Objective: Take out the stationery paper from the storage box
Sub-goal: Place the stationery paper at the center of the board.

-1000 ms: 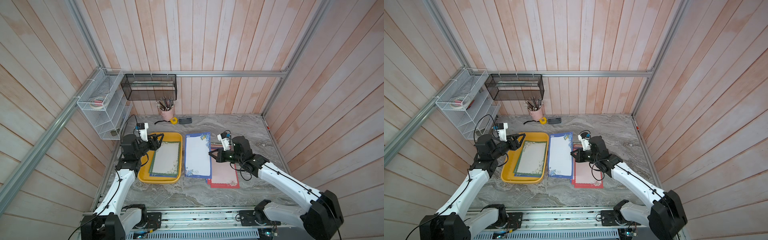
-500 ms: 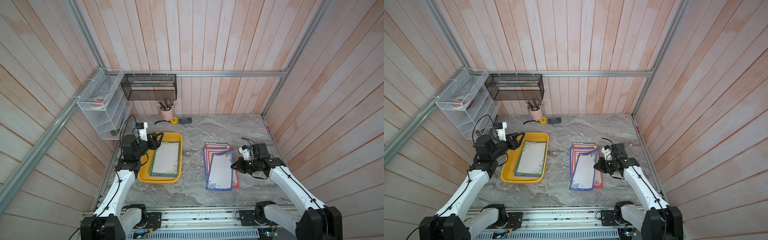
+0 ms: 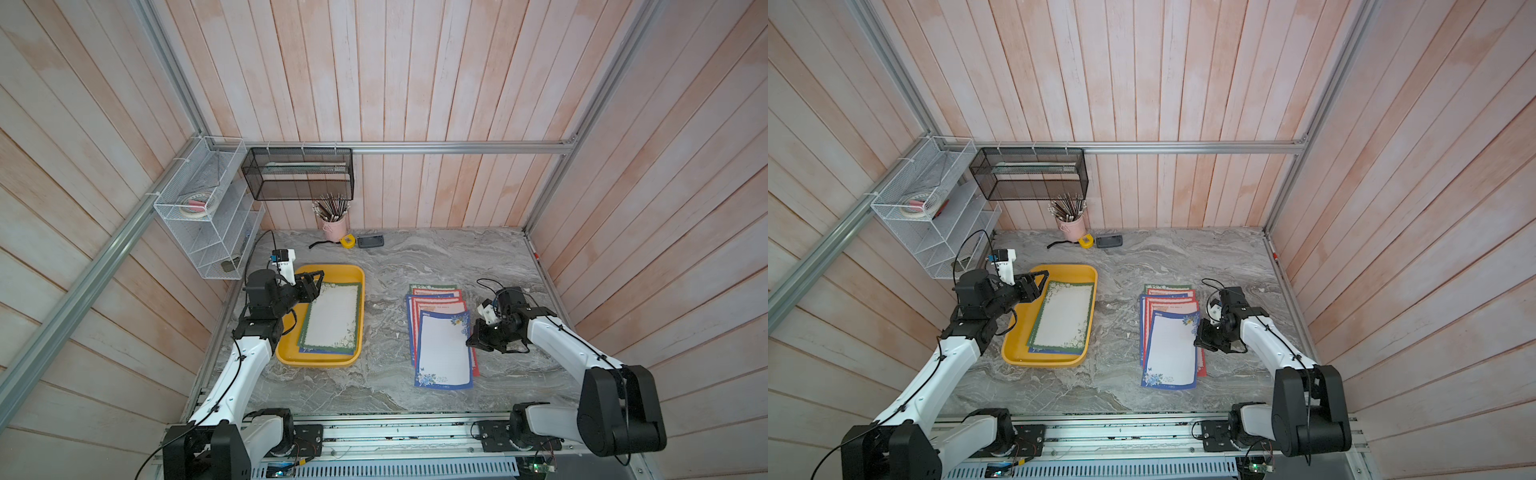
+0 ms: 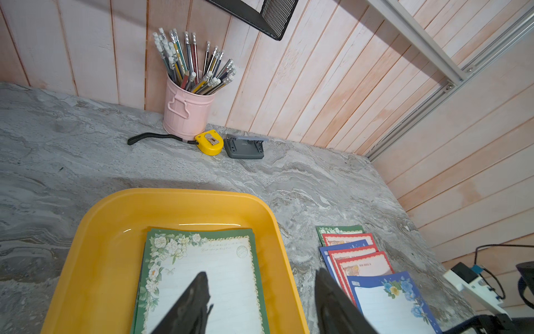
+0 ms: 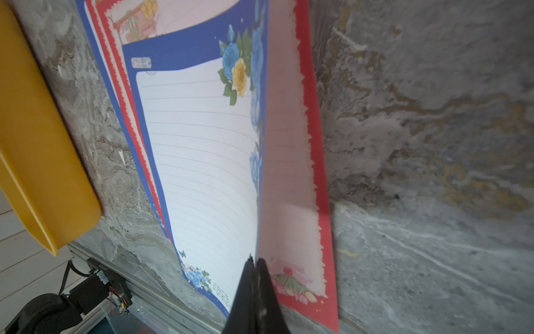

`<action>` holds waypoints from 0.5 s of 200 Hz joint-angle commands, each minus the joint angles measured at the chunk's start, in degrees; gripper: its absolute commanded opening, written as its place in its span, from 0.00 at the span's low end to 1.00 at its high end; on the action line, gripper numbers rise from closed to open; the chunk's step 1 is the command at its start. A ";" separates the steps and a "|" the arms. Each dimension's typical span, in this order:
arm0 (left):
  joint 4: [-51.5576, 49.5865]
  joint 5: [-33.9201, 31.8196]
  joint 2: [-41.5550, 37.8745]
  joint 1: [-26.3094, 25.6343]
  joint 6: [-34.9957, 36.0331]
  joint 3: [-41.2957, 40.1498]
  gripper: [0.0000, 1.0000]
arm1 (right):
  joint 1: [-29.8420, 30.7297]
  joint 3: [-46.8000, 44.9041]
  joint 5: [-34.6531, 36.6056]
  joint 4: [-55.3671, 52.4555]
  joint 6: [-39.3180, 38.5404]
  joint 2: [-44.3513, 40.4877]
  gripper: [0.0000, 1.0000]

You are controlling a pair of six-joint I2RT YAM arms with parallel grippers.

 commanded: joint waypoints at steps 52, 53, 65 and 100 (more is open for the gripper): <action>-7.02 -4.83 4.50 0.19 3.28 3.96 0.60 | -1.39 5.01 3.44 3.49 -0.13 4.69 0.00; -7.18 -4.88 4.64 0.22 3.30 3.97 0.60 | -1.39 5.01 3.44 3.49 -0.13 4.69 0.00; -8.61 -5.53 5.90 0.17 3.91 4.54 0.60 | -2.03 5.43 4.73 3.68 -0.27 4.79 0.06; -13.36 -8.23 10.31 -0.57 5.54 6.56 0.60 | -2.59 8.11 9.98 2.30 0.21 3.37 0.45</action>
